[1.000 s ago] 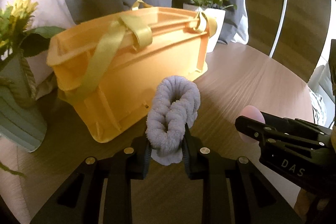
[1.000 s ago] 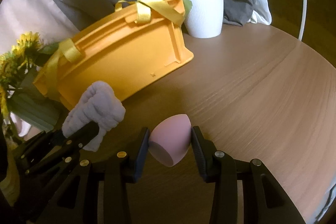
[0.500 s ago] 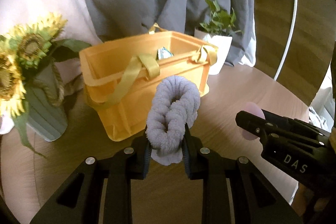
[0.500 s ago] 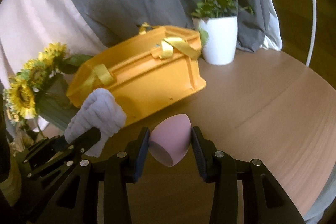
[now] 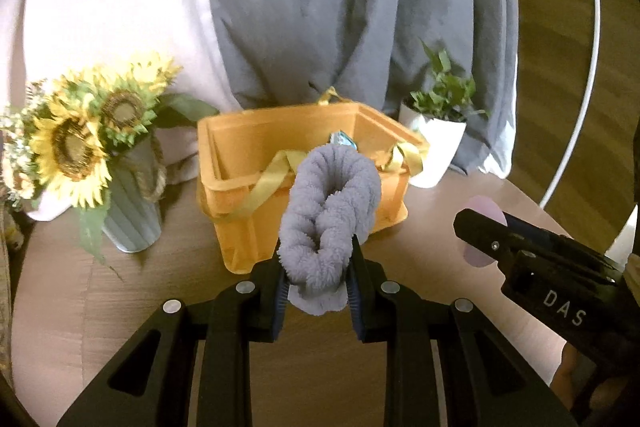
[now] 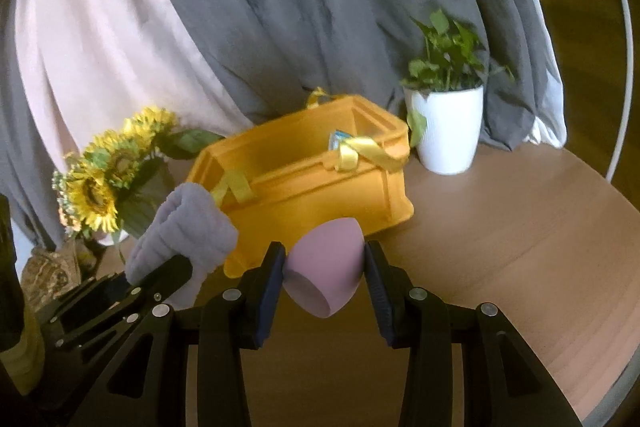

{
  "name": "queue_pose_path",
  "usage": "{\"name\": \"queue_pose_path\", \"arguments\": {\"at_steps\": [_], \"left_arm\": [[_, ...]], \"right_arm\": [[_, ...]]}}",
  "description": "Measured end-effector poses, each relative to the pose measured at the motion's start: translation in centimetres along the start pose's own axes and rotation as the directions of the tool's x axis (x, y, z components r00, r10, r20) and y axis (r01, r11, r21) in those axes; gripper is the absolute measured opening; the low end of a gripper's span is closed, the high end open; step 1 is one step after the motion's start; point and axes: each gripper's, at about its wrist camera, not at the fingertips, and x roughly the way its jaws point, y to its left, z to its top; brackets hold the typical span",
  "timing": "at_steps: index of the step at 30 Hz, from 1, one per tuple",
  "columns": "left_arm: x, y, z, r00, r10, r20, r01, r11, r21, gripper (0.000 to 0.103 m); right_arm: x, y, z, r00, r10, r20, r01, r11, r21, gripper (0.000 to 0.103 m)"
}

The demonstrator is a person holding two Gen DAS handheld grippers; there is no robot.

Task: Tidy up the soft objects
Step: 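Carry the hair tie with the left tool while the right tool carries the sponge over the crate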

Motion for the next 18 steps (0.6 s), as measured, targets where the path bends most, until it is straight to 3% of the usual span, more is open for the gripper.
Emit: {"name": "queue_pose_path", "arguments": {"at_steps": [18], "left_arm": [[-2.9, -2.2, 4.4, 0.979, 0.155, 0.135, -0.144, 0.986, -0.085, 0.026]], "right_arm": [[-1.6, -1.0, 5.8, 0.986, 0.149, 0.08, -0.141, 0.984, -0.107, 0.042]]}}
